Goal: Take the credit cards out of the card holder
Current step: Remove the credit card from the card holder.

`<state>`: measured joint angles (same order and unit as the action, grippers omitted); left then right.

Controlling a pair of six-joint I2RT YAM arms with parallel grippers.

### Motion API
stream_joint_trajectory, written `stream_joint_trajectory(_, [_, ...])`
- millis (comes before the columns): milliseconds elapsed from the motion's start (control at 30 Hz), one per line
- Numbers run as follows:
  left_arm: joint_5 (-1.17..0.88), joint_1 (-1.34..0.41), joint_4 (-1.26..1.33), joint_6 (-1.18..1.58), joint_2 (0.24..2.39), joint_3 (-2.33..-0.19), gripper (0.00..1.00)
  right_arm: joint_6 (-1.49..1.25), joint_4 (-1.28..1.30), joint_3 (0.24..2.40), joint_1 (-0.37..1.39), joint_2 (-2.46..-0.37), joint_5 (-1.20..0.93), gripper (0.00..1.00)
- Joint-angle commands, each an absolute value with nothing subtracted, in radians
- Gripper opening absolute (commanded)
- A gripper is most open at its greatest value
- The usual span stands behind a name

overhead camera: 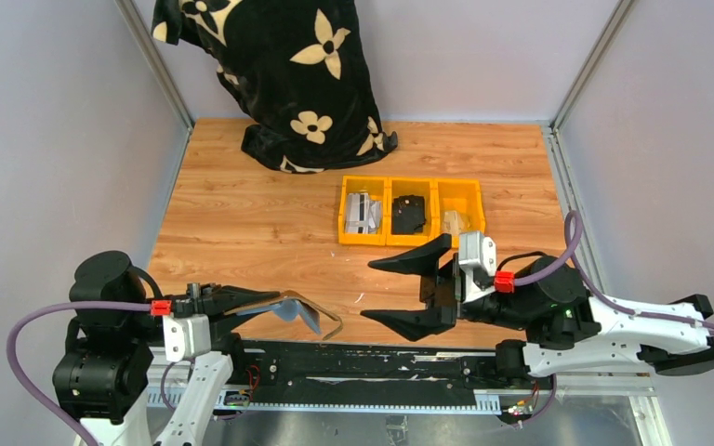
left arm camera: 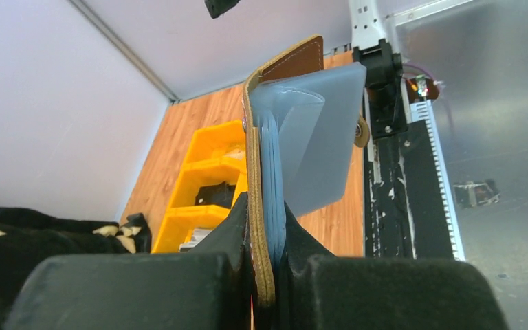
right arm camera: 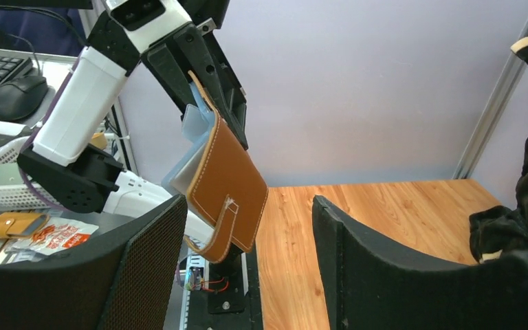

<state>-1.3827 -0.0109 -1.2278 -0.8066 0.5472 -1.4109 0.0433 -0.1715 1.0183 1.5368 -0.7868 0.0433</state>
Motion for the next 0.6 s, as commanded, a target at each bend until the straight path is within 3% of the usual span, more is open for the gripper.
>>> stream_joint_trajectory(0, [-1.455,-0.017,-1.239,-0.771,0.567,-1.454,0.00,0.068,-0.076,1.038,1.528,-0.804,-0.058,0.71])
stream_joint_trajectory(133, [-1.458,-0.017,-1.238,-0.741,0.587,-1.476,0.00,0.061,-0.058,1.092,1.529,-0.887,-0.214,0.72])
stream_joint_trajectory(300, [-1.476,-0.017,-1.240,-0.715,0.589,-1.485,0.00,0.064,-0.080,1.107,1.532,-0.966,-0.171,0.77])
stream_joint_trajectory(567, [-1.511,-0.017,-1.241,-0.673,0.610,-1.520,0.00,0.092,-0.156,1.100,1.551,-0.996,0.043,0.46])
